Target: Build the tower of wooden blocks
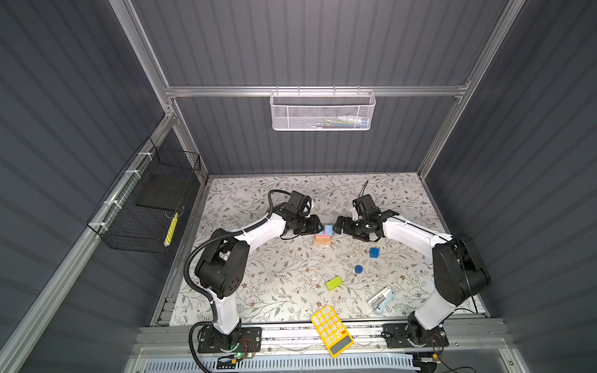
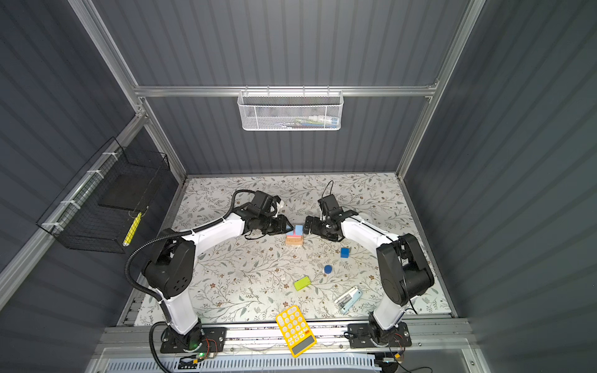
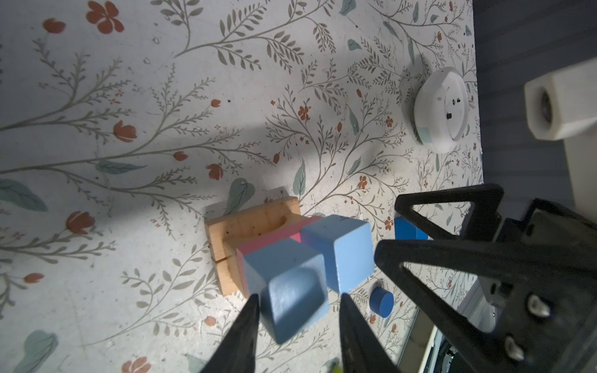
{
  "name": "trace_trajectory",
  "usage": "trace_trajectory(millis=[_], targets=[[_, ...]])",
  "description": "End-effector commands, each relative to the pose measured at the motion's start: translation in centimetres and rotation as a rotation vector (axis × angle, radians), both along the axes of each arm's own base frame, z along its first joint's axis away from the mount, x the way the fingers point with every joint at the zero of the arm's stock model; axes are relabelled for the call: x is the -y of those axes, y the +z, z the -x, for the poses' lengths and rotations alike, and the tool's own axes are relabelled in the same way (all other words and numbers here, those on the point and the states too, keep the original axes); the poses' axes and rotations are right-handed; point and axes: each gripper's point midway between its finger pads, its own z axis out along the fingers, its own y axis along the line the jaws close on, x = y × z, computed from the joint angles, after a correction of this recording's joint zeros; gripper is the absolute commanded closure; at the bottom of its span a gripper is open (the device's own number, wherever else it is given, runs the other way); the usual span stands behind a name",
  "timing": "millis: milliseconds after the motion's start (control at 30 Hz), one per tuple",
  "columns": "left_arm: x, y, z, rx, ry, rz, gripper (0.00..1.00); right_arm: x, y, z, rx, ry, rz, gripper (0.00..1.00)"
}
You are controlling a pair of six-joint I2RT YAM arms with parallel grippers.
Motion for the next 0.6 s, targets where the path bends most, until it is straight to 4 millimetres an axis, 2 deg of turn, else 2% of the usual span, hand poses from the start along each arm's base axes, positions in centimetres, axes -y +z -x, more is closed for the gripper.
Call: trace_trajectory(millis=[0,567], targets=[[0.72,0.33,0.09,-0.02,-0.009,0.013,0.59,-0.27,-0.05,-0.62,-0.001,-0.004,-0.009,0.01],[0.87,0.4,-0.02,-0.021,-0.007,0.017,0.61,-0.05,-0.21,-0.69,-0.003,-0.011,0.005,0.01]])
